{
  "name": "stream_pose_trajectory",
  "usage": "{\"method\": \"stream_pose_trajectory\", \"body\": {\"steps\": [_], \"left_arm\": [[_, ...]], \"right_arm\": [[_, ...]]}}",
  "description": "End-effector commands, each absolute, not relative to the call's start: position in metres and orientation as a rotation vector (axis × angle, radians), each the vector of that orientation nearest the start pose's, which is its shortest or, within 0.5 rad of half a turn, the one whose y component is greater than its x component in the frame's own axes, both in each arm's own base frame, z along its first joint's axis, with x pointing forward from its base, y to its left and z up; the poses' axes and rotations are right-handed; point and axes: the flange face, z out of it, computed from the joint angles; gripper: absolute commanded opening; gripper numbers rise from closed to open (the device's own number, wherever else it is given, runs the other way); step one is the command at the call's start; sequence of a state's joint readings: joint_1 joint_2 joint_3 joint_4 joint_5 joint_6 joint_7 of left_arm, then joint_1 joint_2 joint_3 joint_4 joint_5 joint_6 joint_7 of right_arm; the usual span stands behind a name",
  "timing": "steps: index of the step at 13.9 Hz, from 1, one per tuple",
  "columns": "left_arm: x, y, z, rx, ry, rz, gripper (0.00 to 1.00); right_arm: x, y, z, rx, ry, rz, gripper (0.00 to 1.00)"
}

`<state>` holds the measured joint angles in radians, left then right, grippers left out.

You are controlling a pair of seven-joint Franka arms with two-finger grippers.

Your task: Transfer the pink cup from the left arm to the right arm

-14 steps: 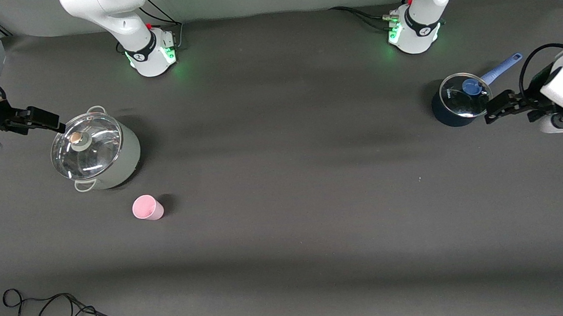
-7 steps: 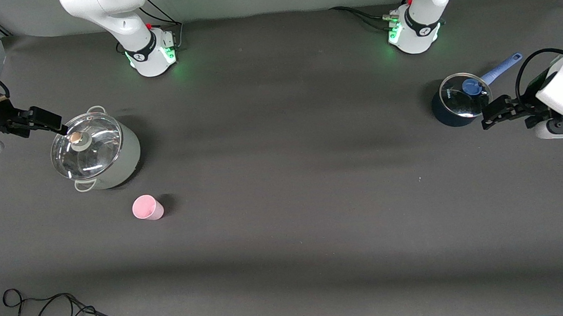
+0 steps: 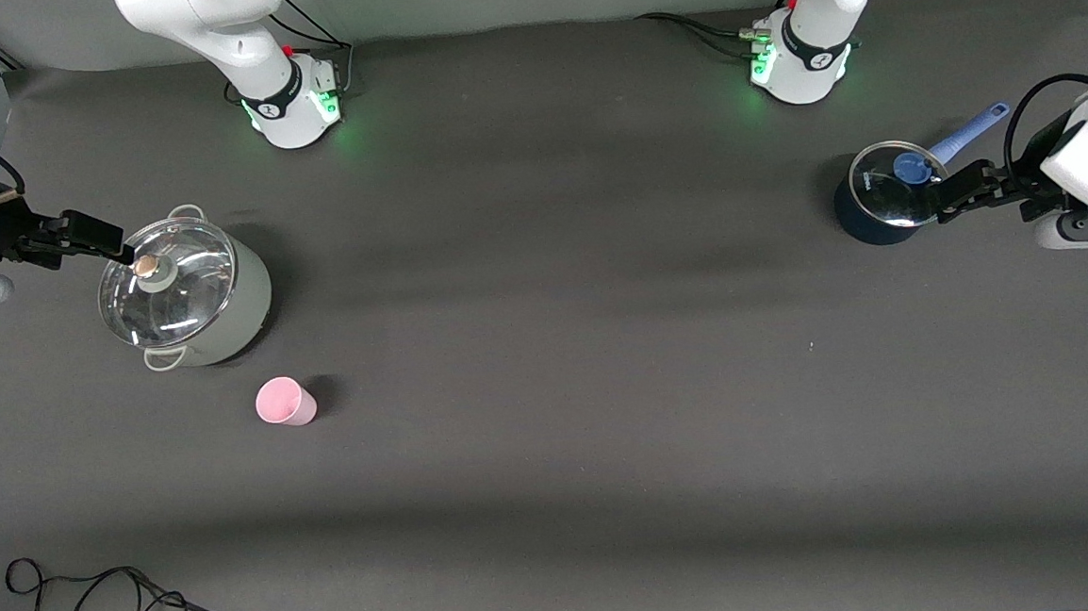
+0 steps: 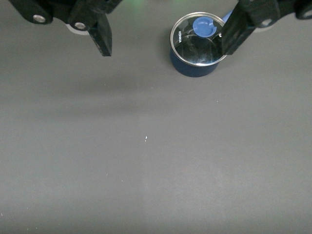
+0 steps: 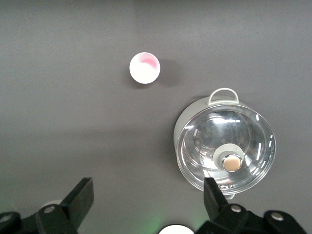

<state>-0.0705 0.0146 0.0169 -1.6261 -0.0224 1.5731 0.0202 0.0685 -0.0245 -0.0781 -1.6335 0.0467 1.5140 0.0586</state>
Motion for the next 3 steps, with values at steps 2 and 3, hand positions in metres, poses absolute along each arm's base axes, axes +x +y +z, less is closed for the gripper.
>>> {"method": "stream_pose_trajectory", "body": {"steps": [2,3], "left_arm": [[0.5507,-0.0231,0.6021,-3.098,0.206,0.089,1.0],[0.5498,-0.024,0.6026,-3.099,0.208,0.094,1.0]], "right_arm": [[0.5438,0.0016,0.6088,-3.115,0.081,0.125,1.0],[0.5447,0.0017,0.6091,-3.115,0.081,0.125,1.0]]}}
